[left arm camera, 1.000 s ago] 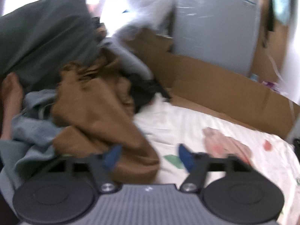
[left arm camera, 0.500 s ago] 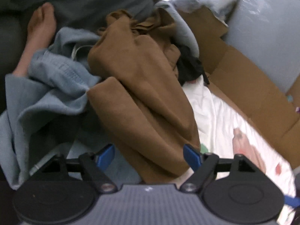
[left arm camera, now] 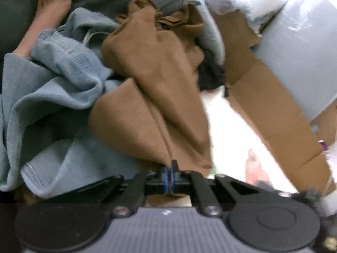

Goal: Fold clothes

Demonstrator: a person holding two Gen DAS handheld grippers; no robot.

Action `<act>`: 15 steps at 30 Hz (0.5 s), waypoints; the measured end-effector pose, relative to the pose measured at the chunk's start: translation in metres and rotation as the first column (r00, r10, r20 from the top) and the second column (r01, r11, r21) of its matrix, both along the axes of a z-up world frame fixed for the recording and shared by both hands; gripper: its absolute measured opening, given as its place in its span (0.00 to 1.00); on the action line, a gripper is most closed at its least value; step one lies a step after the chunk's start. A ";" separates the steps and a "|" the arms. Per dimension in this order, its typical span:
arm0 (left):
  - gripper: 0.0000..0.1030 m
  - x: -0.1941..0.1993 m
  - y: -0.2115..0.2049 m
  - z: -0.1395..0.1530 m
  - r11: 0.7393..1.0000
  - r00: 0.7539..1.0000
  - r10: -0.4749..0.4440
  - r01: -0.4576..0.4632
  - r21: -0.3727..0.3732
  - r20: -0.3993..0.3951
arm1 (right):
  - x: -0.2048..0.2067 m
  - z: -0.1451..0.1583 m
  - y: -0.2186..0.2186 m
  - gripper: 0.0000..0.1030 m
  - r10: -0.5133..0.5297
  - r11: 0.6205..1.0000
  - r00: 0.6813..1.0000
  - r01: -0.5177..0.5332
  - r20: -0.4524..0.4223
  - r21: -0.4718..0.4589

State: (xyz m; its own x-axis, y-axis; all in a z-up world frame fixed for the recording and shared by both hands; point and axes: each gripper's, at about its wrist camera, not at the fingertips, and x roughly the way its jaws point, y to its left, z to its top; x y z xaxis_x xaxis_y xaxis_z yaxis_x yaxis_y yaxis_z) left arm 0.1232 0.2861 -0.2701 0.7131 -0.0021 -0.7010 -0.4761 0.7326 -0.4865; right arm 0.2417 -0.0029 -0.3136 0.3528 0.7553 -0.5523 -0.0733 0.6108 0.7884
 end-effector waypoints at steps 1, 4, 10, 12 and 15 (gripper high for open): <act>0.02 -0.002 -0.002 0.003 1.000 1.000 -0.005 0.005 -0.012 0.008 | 0.001 -0.007 0.002 0.94 -0.004 1.000 1.000 0.004 -0.027 0.025; 0.02 -0.005 -0.014 0.012 0.998 0.999 -0.042 0.043 -0.037 0.028 | 0.003 -0.023 0.011 0.94 -0.001 0.996 0.997 0.009 -0.081 0.094; 0.02 -0.014 -0.028 0.028 0.992 0.992 -0.099 0.104 -0.066 0.073 | 0.009 -0.036 0.030 0.94 0.008 0.990 0.996 0.005 -0.085 0.143; 0.02 -0.017 -0.030 0.032 0.990 0.991 -0.107 0.114 -0.078 0.084 | 0.009 -0.044 0.032 0.94 -0.001 0.982 0.992 0.025 -0.126 0.187; 0.02 -0.020 -0.031 0.034 0.989 0.990 -0.114 0.122 -0.089 0.087 | 0.008 -0.058 0.037 0.95 -0.003 0.961 0.977 0.061 -0.211 0.270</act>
State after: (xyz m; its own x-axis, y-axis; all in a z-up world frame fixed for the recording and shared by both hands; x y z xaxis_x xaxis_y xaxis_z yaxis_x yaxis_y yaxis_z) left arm 0.1035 0.2553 -0.2363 0.7585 -0.1529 -0.6334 -0.3450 0.7304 -0.5895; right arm 0.2502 0.0341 -0.3720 0.2792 0.8776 -0.3896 0.1253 0.3689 0.9210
